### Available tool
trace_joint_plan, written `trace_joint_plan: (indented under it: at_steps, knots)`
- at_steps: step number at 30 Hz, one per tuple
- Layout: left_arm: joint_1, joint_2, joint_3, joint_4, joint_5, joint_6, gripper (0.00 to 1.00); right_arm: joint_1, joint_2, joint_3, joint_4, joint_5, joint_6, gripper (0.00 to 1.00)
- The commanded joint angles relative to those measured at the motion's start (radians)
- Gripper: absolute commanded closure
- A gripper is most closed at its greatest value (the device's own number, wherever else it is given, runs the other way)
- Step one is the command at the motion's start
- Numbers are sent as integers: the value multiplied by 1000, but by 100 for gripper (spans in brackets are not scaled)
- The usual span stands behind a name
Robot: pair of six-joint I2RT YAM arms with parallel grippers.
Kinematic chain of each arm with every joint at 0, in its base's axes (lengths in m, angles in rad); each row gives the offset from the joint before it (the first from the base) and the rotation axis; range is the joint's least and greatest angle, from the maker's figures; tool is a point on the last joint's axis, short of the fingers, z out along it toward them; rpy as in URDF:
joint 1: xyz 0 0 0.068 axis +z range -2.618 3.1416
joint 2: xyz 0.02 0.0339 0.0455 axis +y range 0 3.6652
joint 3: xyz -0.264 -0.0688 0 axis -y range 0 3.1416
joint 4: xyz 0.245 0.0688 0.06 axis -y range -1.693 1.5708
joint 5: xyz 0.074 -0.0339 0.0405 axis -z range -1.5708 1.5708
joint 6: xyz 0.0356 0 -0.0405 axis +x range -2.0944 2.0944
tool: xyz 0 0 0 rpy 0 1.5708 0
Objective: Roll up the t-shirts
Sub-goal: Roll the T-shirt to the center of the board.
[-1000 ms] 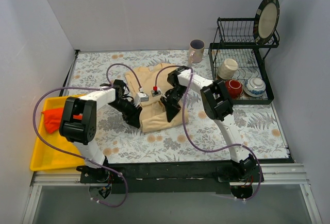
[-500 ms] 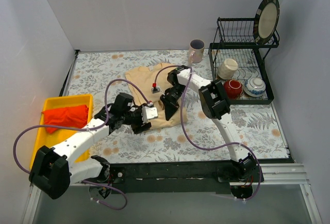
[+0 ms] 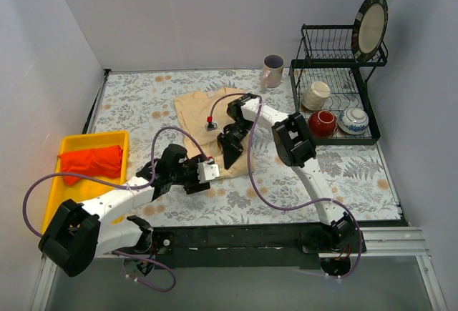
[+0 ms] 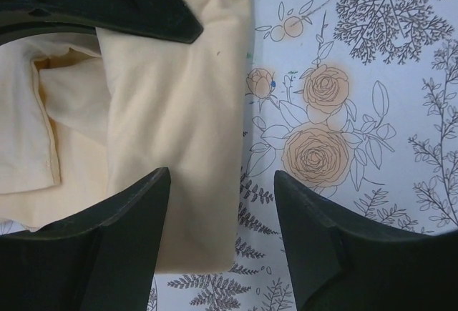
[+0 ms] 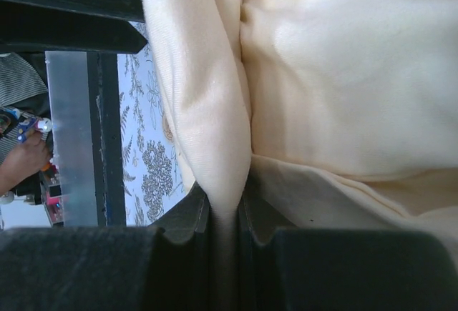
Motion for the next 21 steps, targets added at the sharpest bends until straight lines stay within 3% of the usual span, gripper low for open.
trace_joint_plan:
  at_steps: [1,5,7,8,9,12,16,19,21]
  knots:
    - [-6,37,-51,84,-44,48,40,28,92,-5,186,162,-76,91]
    - [-6,108,-85,140,-84,43,39,28,95,-12,178,162,-83,88]
    - [-6,126,-95,158,-95,39,38,27,88,-23,181,160,-86,75]
    - [-6,136,-99,157,-94,36,39,24,80,-29,184,157,-87,66]
    - [-6,140,-94,152,-86,31,38,10,51,-34,193,153,-87,37]
    - [-4,171,-65,74,-39,19,39,-44,-49,-64,231,113,-47,16]
    - [-3,189,-27,-11,15,2,42,-145,-184,-75,258,102,-14,2]
    - [1,208,21,-61,72,-1,42,-211,-323,-122,322,151,-10,1]
    - [13,249,82,-113,107,-9,42,-223,-509,-341,452,226,-1,1]
